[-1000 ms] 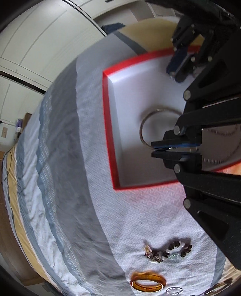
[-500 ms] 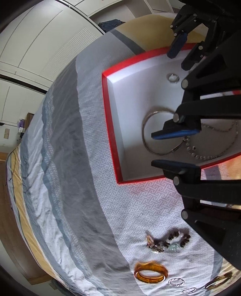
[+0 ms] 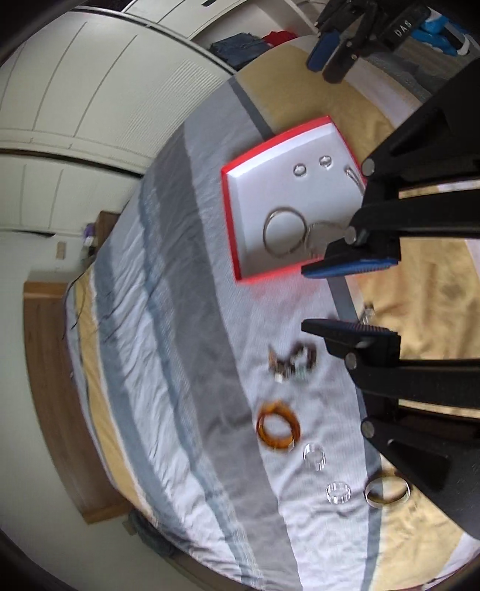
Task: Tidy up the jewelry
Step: 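Lift both open tools away from the red box, then grasp the brown tortoiseshell bangle with the left tool while the right tool grasps the silver watch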
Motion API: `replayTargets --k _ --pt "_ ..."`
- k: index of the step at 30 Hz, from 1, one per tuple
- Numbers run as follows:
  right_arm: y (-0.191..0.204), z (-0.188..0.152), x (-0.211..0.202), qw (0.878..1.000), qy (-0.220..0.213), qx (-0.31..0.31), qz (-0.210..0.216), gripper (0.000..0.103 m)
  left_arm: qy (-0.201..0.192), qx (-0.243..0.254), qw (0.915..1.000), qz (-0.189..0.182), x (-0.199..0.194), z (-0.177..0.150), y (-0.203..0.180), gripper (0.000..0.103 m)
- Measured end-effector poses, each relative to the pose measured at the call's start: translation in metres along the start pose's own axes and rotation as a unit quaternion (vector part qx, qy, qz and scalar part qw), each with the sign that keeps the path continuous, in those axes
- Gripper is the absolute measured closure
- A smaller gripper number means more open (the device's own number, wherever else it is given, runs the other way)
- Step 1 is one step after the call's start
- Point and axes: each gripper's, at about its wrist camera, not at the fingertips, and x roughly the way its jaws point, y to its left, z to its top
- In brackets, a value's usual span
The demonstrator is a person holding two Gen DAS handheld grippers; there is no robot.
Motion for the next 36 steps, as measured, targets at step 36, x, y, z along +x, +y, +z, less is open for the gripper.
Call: replayTargets --k 36 --pt "0.200 -0.039 -0.104 0.990 -0.036 -0.092 0.095 0.061 -0.096 -0.132 0.9793 0.119 -0.208 -0.177 0.134 0.064"
